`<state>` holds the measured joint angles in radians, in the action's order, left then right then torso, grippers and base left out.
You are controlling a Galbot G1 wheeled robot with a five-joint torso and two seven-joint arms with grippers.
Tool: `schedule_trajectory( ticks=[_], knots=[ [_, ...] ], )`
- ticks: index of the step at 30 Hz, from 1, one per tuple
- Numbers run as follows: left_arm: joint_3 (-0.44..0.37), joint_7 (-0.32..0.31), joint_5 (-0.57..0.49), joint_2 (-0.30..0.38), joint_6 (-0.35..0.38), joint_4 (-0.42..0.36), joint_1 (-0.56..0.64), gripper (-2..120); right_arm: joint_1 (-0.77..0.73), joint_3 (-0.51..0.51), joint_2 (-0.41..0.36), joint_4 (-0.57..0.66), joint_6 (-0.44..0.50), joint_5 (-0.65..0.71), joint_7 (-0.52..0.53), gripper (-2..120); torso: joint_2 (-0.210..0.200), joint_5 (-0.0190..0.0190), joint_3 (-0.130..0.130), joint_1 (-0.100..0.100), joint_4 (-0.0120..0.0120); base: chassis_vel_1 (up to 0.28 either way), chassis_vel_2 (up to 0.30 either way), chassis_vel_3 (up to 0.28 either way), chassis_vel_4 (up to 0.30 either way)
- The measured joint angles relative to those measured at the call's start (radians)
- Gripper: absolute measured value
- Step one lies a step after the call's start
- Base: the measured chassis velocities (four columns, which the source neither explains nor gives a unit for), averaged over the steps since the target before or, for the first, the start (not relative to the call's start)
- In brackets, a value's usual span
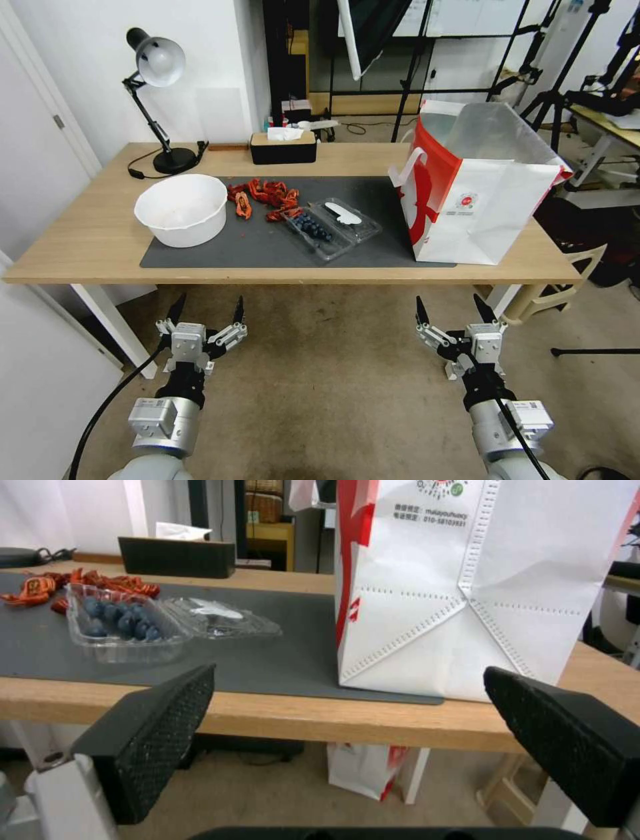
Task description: Close the takeout container lid, then place the container into the takeout bag.
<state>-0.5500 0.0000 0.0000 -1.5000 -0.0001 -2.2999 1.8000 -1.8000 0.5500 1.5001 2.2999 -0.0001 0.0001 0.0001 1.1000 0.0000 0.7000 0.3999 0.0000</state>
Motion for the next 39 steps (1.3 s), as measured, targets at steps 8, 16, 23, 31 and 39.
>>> schedule_trajectory(
  ticks=[8, 16, 23, 31, 39],
  knots=[
    [0.0, 0.0, 0.0, 0.0, 0.0, 0.0, 0.0, 100, 0.0, 0.0, 0.0, 0.0, 0.0, 0.0, 0.0, 100, 0.0, 0.0, 0.0, 0.0, 0.0, 0.0, 0.0, 0.0, 0.0],
    [0.0, 0.0, 0.0, 0.0, 0.0, 0.0, 0.0, 100, 0.0, 0.0, 0.0, 0.0, 0.0, 0.0, 0.0, 100, 0.0, 0.0, 0.0, 0.0, 0.0, 0.0, 0.0, 0.0, 0.0],
    [0.112, -0.147, -0.055, -0.042, 0.076, -0.015, 0.004, 100, 0.037, -0.162, 0.03, -0.107, -0.082, -0.074, -0.081, 100, 0.0, 0.001, 0.0, 0.0, 0.0005, 0.0, 0.0, 0.0, 0.0],
    [0.193, -0.234, -0.102, -0.077, 0.088, -0.027, 0.0, 100, 0.049, -0.187, 0.041, -0.12, -0.088, -0.087, -0.097, 100, 0.0, 0.0, 0.0, 0.0, 0.0, 0.0, 0.0, 0.0, 0.0],
    [0.184, -0.221, -0.103, -0.074, 0.058, -0.038, -0.004, 100, 0.053, -0.186, 0.043, -0.115, -0.084, -0.086, -0.097, 100, 0.0, 0.0, 0.0, 0.0, 0.0, 0.0, 0.0, 0.0, 0.0]
  ],
)
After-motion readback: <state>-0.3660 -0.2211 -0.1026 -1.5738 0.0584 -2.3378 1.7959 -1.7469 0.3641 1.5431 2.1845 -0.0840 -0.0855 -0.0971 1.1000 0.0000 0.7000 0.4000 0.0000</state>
